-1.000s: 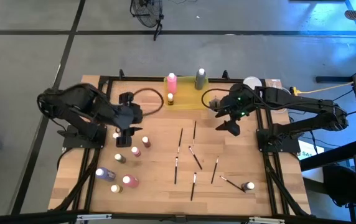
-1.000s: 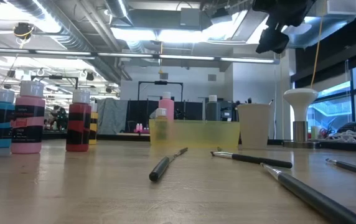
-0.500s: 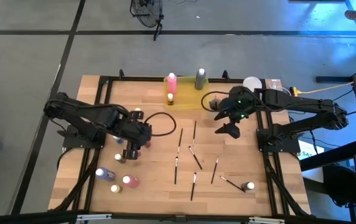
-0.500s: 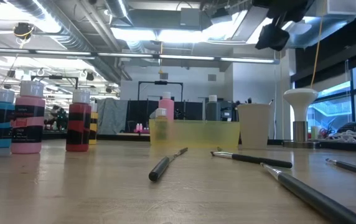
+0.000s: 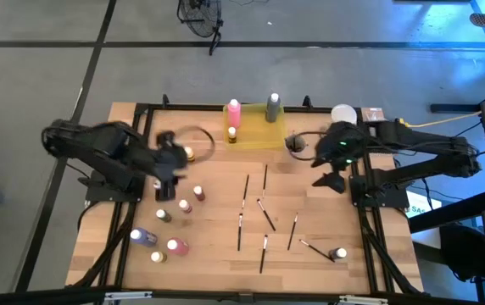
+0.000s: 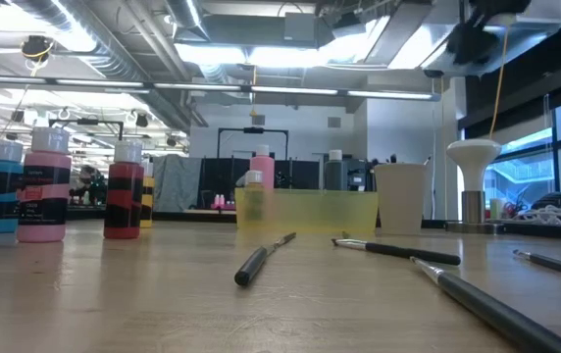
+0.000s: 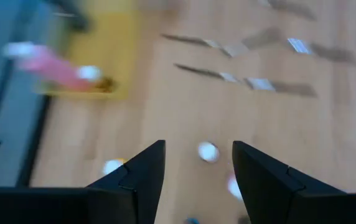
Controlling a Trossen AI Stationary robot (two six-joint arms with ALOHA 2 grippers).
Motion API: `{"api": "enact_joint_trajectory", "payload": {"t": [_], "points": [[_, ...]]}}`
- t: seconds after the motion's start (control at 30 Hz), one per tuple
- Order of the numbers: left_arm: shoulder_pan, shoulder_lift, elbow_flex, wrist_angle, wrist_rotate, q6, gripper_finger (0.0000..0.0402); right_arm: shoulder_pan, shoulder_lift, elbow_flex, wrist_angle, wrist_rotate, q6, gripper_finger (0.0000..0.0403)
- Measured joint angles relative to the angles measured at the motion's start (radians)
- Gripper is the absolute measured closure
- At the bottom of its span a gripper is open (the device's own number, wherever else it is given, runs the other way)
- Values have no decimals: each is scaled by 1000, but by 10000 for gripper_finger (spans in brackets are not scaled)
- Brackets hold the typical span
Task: Pick & Place Paint Supplies
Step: Put the small yellow paint bottle into the yellow bin
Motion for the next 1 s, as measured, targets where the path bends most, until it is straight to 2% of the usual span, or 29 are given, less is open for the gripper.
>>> {"api": "enact_joint_trajectory", "payload": {"t": [0.13, 0.23, 0.37, 0.5, 0.67, 0.87, 1.0], "points": [[0, -71, 1, 0, -126, -192, 219, 90, -122, -1, -24, 44, 94, 43], [0, -98, 1, -10, -139, -276, 219, 181, -211, -29, -9, 73, 196, 43], [-13, -99, -22, -18, -142, -303, 219, 279, -303, -112, 103, 137, 235, 43], [-20, -87, -97, -18, -137, -262, 219, 335, -345, -209, 293, 191, 198, 43], [17, -52, -185, 13, -100, -152, 219, 368, -325, -298, 520, 187, 99, 43], [91, 30, -238, 76, 29, 52, 219, 391, -268, -318, 610, 186, -30, 43], [135, 77, -263, 70, 61, 120, 219, 395, -234, -324, 677, 185, -130, 43]]}}
